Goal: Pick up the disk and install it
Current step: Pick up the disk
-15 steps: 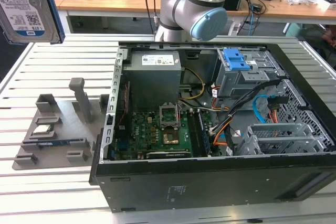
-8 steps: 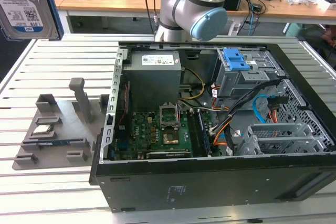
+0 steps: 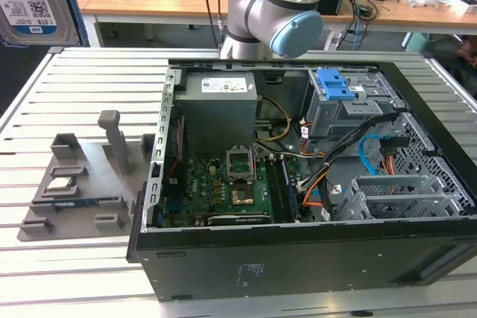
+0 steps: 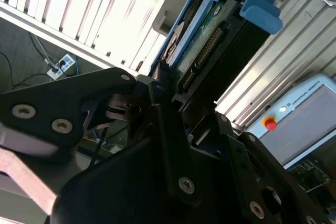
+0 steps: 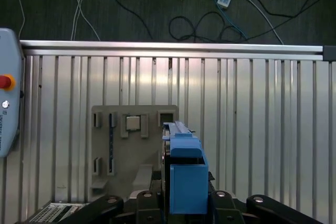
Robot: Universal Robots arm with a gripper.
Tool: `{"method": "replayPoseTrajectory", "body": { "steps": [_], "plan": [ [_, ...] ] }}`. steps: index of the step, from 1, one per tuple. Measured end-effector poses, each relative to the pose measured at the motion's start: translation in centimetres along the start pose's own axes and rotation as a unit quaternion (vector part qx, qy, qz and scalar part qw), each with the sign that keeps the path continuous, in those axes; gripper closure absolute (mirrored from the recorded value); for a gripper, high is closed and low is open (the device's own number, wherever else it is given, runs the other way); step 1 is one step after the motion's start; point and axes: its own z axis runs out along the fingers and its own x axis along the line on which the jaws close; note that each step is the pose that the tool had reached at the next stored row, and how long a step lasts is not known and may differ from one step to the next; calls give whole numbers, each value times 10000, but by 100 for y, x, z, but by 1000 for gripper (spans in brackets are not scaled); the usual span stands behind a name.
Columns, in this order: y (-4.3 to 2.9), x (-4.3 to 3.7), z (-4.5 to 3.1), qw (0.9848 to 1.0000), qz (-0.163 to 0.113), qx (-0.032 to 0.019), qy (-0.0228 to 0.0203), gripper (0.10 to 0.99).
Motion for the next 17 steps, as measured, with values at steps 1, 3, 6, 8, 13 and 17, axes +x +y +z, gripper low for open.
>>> {"method": "replayPoseTrajectory", "body": {
  "steps": [1, 3, 6, 8, 13, 17],
  "plan": [
    [0, 0, -14, 10000, 0, 0, 0, 722],
    [2, 0, -45, 10000, 0, 0, 0, 722],
    [3, -1, -85, 10000, 0, 0, 0, 722],
    [5, -2, -140, 10000, 0, 0, 0, 722],
    [9, -5, -226, 10000, 0, 0, 0, 722],
    [11, -7, -288, 10000, 0, 0, 0, 722]
  ]
}}
